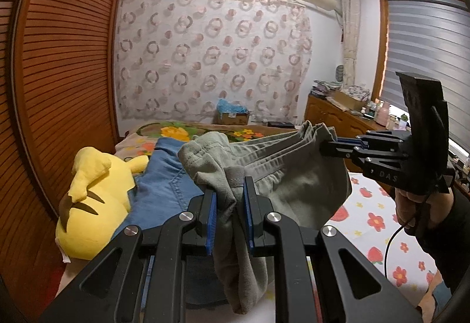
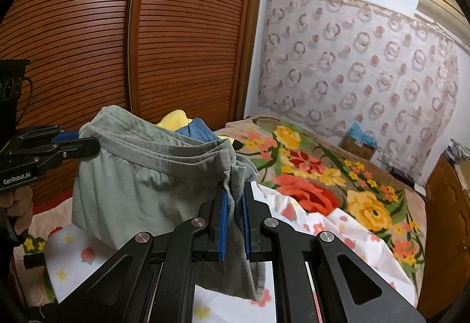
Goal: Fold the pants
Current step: 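Lift the folded grey-green garment up off the bed with both tools, then carry the garment over and lower it onto the folded denim with both tools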
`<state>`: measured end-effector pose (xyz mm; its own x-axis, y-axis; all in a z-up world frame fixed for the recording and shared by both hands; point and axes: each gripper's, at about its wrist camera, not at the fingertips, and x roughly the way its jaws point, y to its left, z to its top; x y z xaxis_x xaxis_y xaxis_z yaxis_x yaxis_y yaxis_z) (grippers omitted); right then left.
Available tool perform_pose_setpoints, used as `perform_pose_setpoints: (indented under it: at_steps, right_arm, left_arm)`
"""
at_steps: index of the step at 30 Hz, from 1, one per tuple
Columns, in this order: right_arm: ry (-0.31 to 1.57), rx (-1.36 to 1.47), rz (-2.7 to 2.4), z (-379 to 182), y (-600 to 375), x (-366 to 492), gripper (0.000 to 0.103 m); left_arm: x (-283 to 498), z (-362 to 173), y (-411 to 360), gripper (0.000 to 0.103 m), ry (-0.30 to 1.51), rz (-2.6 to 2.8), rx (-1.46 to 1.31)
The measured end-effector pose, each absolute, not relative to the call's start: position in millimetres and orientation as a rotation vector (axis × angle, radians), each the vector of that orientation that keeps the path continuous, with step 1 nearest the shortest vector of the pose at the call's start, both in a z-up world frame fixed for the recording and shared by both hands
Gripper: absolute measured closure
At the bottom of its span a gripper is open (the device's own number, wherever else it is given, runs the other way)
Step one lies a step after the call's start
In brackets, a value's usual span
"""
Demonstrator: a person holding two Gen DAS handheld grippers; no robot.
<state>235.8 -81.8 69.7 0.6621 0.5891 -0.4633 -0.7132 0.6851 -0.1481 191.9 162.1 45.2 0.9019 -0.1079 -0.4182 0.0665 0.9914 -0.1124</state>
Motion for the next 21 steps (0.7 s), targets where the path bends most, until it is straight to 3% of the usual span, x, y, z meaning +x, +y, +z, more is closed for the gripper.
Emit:
perform_pose_setpoints:
  at_steps: [21]
  right_arm:
    - [0.372,-0.447,0.859,51,-25,312,0.094]
  left_arm:
    - [197,7,193,0.086,0.443,0.031,-0.174]
